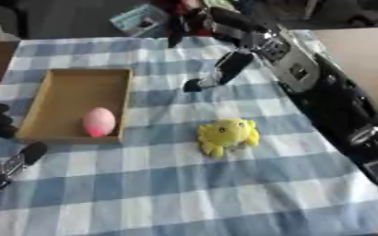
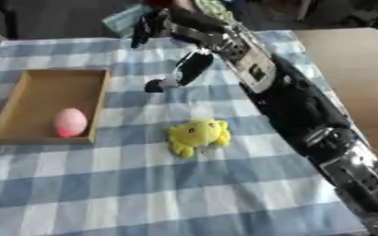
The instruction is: Pick up objects on the table and place them in the box.
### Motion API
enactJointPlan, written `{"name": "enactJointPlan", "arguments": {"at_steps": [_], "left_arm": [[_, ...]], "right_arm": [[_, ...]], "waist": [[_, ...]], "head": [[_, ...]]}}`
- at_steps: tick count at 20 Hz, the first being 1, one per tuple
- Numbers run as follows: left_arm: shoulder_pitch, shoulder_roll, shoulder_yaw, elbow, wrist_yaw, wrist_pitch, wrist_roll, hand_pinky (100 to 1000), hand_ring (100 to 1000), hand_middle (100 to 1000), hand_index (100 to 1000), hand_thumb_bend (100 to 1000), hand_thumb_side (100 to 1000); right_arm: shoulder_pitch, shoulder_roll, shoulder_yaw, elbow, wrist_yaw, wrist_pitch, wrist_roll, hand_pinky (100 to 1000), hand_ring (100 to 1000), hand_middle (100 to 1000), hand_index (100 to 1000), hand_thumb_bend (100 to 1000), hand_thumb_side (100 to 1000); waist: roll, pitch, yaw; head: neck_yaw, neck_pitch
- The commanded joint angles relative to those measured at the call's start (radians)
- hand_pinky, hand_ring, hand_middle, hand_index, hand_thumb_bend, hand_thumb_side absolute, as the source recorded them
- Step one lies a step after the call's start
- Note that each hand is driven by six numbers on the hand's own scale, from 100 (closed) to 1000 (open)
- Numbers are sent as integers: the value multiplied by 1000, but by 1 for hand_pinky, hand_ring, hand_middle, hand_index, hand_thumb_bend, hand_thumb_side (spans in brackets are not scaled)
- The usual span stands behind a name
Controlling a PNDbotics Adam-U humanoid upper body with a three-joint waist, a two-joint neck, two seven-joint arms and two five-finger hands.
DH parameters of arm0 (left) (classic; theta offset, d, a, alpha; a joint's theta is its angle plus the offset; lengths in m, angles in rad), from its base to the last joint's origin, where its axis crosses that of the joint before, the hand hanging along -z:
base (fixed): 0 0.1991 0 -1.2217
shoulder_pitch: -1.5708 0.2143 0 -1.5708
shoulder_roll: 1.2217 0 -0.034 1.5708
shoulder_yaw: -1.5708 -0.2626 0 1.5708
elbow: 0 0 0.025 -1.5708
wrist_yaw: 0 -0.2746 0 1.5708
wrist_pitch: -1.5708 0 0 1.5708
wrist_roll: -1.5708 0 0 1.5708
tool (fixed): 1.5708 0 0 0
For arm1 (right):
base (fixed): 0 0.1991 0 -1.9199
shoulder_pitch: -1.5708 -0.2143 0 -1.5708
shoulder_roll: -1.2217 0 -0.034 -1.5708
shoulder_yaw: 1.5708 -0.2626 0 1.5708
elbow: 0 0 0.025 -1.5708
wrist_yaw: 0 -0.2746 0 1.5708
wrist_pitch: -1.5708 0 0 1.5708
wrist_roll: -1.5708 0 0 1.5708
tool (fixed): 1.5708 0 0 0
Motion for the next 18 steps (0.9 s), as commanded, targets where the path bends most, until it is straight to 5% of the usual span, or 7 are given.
{"name": "enactJointPlan", "arguments": {"at_steps": [1, 18], "left_arm": [[-3, 27, 9, -19, -5, -1, 4, 547, 529, 505, 678, 797, 300], [-7, 27, 11, -20, -7, -1, 7, 547, 529, 505, 677, 799, 301]], "right_arm": [[8, -71, 5, -81, -45, 14, 23, 748, 716, 698, 739, 519, 487], [194, -150, 25, -256, -48, 31, 85, 753, 727, 716, 749, 530, 479]], "waist": [[0, -18, -3], [-1, -10, -6]], "head": [[5, -7], [8, -13]]}}
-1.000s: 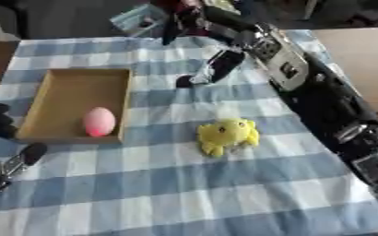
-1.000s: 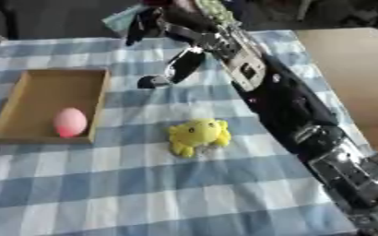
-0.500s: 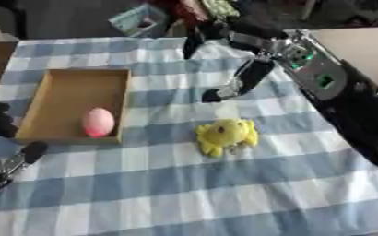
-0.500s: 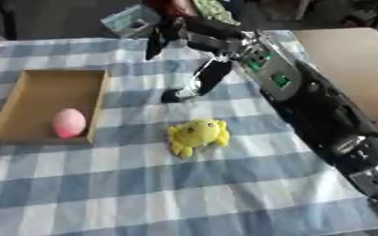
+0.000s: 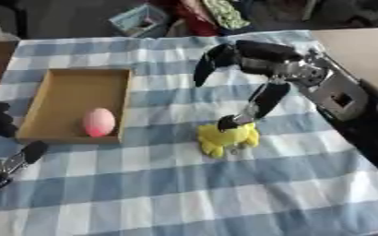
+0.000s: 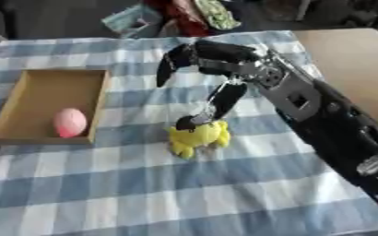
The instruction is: Pick up objects on the table and place them in the box.
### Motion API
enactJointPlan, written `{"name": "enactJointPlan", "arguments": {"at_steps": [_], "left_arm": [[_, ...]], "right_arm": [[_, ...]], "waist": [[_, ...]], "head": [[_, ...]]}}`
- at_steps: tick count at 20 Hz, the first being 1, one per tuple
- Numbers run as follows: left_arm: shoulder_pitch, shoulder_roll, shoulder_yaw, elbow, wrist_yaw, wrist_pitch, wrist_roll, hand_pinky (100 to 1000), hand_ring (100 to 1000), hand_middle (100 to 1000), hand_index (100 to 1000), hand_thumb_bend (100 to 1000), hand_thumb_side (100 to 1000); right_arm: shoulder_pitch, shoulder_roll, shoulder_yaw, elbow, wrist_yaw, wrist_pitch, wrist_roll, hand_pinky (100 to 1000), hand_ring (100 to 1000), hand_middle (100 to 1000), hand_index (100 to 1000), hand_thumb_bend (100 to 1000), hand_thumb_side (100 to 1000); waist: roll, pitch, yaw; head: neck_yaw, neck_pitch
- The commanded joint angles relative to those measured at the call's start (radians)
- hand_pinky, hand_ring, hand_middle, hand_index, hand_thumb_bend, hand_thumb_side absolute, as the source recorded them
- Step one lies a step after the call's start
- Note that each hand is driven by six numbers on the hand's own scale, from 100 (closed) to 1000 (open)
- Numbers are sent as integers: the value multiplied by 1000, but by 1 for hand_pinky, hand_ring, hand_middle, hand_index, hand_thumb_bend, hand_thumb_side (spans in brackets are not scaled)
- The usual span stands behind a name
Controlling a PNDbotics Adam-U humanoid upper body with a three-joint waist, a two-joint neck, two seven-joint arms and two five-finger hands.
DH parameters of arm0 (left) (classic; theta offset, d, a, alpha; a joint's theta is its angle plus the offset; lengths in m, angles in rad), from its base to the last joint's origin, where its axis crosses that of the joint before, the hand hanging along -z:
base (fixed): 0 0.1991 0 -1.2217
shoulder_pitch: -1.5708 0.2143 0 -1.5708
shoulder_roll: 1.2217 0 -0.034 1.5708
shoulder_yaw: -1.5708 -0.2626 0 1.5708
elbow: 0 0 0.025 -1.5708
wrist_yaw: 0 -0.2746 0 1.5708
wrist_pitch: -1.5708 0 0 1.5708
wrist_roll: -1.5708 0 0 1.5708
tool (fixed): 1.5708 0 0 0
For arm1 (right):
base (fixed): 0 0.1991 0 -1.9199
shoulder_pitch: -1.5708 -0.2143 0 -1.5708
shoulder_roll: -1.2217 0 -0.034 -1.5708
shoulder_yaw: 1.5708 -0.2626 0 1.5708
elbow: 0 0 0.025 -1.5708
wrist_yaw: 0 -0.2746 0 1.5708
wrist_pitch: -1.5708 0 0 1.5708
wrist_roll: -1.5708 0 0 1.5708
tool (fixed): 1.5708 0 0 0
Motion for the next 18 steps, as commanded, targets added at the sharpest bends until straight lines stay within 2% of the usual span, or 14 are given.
{"name": "enactJointPlan", "arguments": {"at_steps": [1, 8, 14, 18], "left_arm": [[-8, 19, 10, -21, -6, 0, 4, 547, 529, 505, 677, 799, 301], [-10, 18, 10, -22, -6, 1, 5, 546, 529, 505, 678, 801, 301], [-10, 18, 9, -22, -5, 1, 4, 546, 529, 506, 679, 800, 301], [-10, 18, 10, -23, -5, 1, 5, 546, 529, 506, 679, 801, 301]], "right_arm": [[5, -30, -5, -21, 25, -7, 10, 753, 728, 716, 749, 531, 478], [44, -7, -12, 39, 174, -64, -20, 764, 743, 745, 767, 579, 482], [50, 18, -25, 94, 330, -116, -104, 765, 748, 753, 774, 613, 477], [49, 31, -32, 126, 420, -131, -171, 763, 746, 741, 770, 615, 475]], "waist": [[1, -13, 0], [3, -10, 0], [6, -9, -1], [8, -9, -1]], "head": [[2, -13], [-1, -15], [-3, -16], [-4, -16]]}}
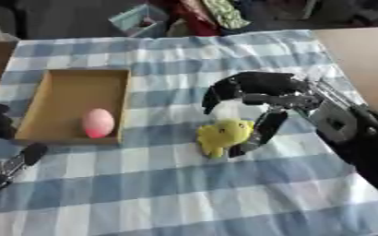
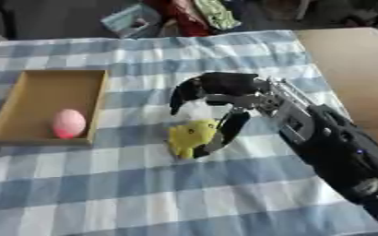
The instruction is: Pick up objects on the table and place them in the box.
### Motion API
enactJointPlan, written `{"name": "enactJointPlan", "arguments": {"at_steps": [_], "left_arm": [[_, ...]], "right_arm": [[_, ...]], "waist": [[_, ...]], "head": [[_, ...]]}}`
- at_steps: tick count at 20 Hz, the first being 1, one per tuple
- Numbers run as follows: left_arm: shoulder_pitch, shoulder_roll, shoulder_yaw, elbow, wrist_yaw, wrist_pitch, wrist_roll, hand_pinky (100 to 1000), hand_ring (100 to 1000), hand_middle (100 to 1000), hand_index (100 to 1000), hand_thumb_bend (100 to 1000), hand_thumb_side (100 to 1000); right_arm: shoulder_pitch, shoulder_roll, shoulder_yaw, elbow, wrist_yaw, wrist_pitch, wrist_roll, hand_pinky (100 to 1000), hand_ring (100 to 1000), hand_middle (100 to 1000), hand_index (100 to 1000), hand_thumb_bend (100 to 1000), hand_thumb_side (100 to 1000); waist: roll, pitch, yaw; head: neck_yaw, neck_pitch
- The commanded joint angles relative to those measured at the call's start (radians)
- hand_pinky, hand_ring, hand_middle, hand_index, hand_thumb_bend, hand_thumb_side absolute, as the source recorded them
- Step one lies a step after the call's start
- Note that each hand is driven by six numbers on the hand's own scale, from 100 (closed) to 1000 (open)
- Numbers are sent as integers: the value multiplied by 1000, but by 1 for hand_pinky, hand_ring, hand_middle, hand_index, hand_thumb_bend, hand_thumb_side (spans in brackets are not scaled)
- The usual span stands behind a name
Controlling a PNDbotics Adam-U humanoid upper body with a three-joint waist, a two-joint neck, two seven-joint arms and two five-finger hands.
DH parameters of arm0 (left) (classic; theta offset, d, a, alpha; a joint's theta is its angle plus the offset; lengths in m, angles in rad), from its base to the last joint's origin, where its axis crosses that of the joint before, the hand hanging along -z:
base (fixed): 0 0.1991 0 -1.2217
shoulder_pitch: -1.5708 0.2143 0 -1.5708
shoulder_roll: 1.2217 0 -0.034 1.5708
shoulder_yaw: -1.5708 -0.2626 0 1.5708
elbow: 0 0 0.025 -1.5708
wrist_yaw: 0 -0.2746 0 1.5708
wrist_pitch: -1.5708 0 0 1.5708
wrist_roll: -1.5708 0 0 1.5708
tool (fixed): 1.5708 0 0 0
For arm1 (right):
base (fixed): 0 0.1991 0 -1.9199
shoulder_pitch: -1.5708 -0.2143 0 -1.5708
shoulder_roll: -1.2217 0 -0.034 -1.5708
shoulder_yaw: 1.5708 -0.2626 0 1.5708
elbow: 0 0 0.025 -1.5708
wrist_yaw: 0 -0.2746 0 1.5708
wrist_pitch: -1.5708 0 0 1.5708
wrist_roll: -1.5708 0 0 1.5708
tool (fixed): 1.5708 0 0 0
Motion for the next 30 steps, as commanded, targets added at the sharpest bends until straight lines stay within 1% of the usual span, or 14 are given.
{"name": "enactJointPlan", "arguments": {"at_steps": [1, 8, 10, 14, 17, 18, 21, 22, 23, 26, 27, 28, 30], "left_arm": [[-10, 17, 9, -23, -5, 0, 3, 546, 529, 506, 679, 801, 301], [-9, 17, 10, -22, -6, 0, 3, 546, 529, 506, 679, 800, 301], [-9, 17, 10, -22, -6, 0, 3, 546, 529, 506, 679, 801, 301], [-8, 17, 10, -22, -6, 0, 4, 546, 529, 506, 679, 801, 301], [-9, 17, 10, -21, -6, 0, 4, 546, 529, 506, 679, 800, 301], [-9, 17, 10, -21, -6, 0, 4, 546, 529, 506, 679, 800, 301], [-8, 17, 10, -21, -6, 0, 4, 546, 529, 506, 680, 800, 301], [-8, 17, 11, -21, -6, 0, 4, 546, 529, 506, 680, 800, 301], [-8, 17, 10, -21, -6, 0, 4, 546, 529, 507, 680, 800, 301], [-9, 17, 11, -21, -6, 0, 4, 546, 529, 507, 680, 800, 301], [-8, 17, 11, -21, -6, 0, 4, 546, 529, 507, 680, 800, 301], [-8, 17, 11, -21, -6, 0, 4, 546, 529, 507, 680, 799, 301], [-7, 18, 11, -21, -6, 0, 4, 546, 529, 507, 680, 799, 301]], "right_arm": [[-13, -6, -17, 19, 68, -11, -51, 762, 745, 739, 768, 614, 474], [-6, 4, -17, 54, 160, -27, -114, 758, 734, 689, 741, 600, 460], [-4, 7, -18, 65, 182, -30, -128, 755, 726, 647, 709, 595, 452], [-2, 11, -22, 82, 218, -35, -155, 751, 713, 599, 665, 582, 433], [-2, 14, -26, 87, 229, -36, -176, 742, 688, 522, 586, 537, 381], [-2, 14, -26, 88, 230, -37, -181, 741, 686, 518, 582, 534, 379], [-5, 14, -29, 82, 221, -39, -196, 732, 663, 460, 519, 471, 324], [-6, 13, -29, 78, 213, -38, -198, 731, 661, 456, 515, 469, 323], [-9, 12, -30, 73, 204, -37, -199, 728, 650, 432, 491, 456, 313], [-22, 5, -31, 45, 163, -32, -193, 726, 642, 415, 475, 444, 307], [-28, 2, -31, 34, 144, -28, -189, 724, 638, 410, 470, 398, 333], [-36, -1, -31, 22, 124, -25, -183, 724, 637, 409, 470, 440, 300], [-57, -6, -30, -4, 87, -18, -169, 724, 636, 408, 469, 444, 293]], "waist": [[2, -14, -1], [1, -13, -2], [1, -13, -2], [1, -14, -2], [0, -14, -2], [0, -14, -2], [0, -15, -1], [0, -15, -1], [-1, -15, -1], [-2, -15, -2], [-2, -16, -2], [-2, -16, -2], [-2, -17, -2]], "head": [[-2, -9], [-3, -9], [-3, -9], [-4, -9], [-4, -9], [-4, -9], [-4, -9], [-4, -9], [-4, -9], [-4, -9], [-3, -9], [-3, -9], [-4, -7]]}}
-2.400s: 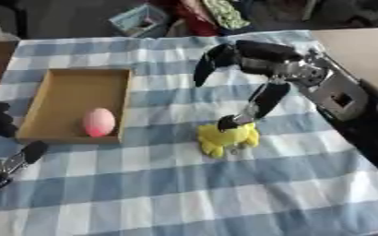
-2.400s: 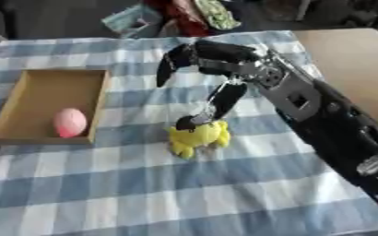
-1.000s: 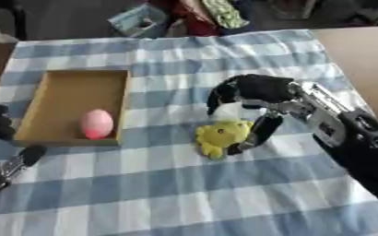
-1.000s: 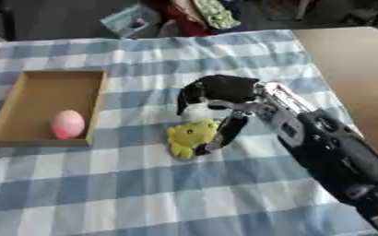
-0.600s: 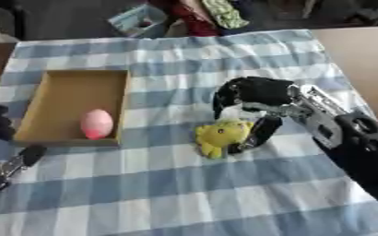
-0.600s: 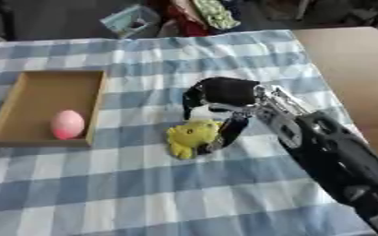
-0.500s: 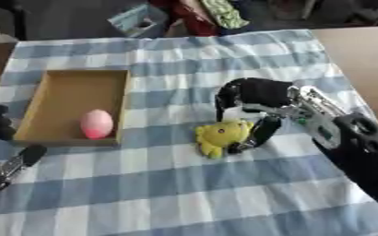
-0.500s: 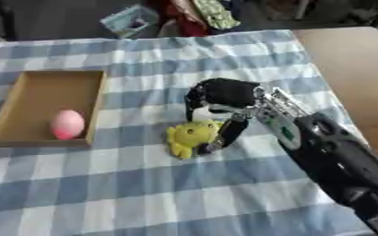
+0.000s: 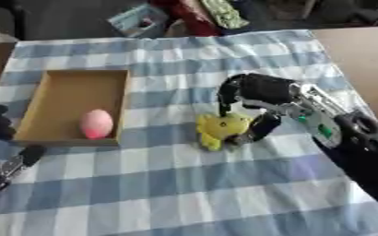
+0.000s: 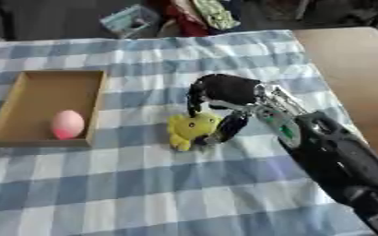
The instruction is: Pick up objects on the table and place them in the box.
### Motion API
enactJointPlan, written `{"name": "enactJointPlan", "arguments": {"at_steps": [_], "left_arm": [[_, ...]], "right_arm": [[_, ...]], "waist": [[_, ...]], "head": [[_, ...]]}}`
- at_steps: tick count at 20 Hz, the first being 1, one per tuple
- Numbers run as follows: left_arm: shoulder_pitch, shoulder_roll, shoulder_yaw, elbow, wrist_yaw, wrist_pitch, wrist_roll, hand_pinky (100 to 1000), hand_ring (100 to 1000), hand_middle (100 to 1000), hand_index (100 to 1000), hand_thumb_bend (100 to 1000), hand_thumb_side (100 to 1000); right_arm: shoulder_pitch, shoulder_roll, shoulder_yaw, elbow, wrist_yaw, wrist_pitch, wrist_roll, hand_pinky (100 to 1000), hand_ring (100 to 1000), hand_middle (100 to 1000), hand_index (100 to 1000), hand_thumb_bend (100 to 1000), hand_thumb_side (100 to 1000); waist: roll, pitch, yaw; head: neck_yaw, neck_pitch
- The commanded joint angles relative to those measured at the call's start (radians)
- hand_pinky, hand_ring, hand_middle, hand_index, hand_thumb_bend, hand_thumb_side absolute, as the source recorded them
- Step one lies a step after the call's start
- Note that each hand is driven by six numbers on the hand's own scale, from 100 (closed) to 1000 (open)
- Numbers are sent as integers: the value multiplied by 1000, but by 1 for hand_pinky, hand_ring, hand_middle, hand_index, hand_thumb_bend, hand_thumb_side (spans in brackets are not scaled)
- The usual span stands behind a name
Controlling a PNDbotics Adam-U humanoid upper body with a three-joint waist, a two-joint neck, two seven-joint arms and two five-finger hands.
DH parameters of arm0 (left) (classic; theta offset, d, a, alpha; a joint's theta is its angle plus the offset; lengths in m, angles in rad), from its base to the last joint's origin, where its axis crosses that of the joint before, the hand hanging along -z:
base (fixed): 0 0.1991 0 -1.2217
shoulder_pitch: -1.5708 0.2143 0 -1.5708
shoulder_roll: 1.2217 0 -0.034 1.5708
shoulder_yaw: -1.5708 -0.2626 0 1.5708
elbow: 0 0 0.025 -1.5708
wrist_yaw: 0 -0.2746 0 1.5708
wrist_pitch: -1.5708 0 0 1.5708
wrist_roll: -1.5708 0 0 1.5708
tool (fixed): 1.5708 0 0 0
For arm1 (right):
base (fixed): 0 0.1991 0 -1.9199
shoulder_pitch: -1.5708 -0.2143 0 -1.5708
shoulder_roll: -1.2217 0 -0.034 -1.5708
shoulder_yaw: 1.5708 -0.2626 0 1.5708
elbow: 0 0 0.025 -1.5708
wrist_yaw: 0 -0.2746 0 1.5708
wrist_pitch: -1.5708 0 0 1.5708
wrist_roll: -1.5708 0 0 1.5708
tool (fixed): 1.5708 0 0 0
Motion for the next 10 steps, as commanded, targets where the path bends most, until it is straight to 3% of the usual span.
{"name": "enactJointPlan", "arguments": {"at_steps": [1, 2, 8, 9, 10], "left_arm": [[-7, 17, 11, -21, -5, -2, 3, 546, 530, 507, 680, 802, 302], [-7, 17, 10, -21, -5, -2, 3, 546, 530, 507, 680, 799, 301], [-5, 17, 9, -21, -4, -2, 1, 546, 530, 507, 680, 799, 302], [-5, 17, 8, -21, -4, -2, 1, 546, 530, 508, 680, 799, 302], [-4, 17, 8, -21, -3, -2, 0, 546, 530, 508, 680, 799, 301]], "right_arm": [[-45, -36, -13, -56, -61, 11, 17, 724, 636, 409, 470, 395, 320], [-59, -37, -12, -64, -77, 14, 23, 725, 636, 410, 471, 445, 288], [-169, -24, -5, -72, -137, 23, 52, 725, 635, 413, 476, 470, 264], [-186, -19, -2, -67, -142, 21, 54, 725, 634, 415, 477, 411, 295], [-204, -13, 1, -61, -145, 16, 57, 725, 634, 414, 477, 475, 260]], "waist": [[0, -19, -1], [0, -19, -1], [3, -26, 2], [3, -27, 2], [3, -28, 3]], "head": [[-1, -6], [0, -6], [-2, -2], [-3, -1], [-4, 0]]}}
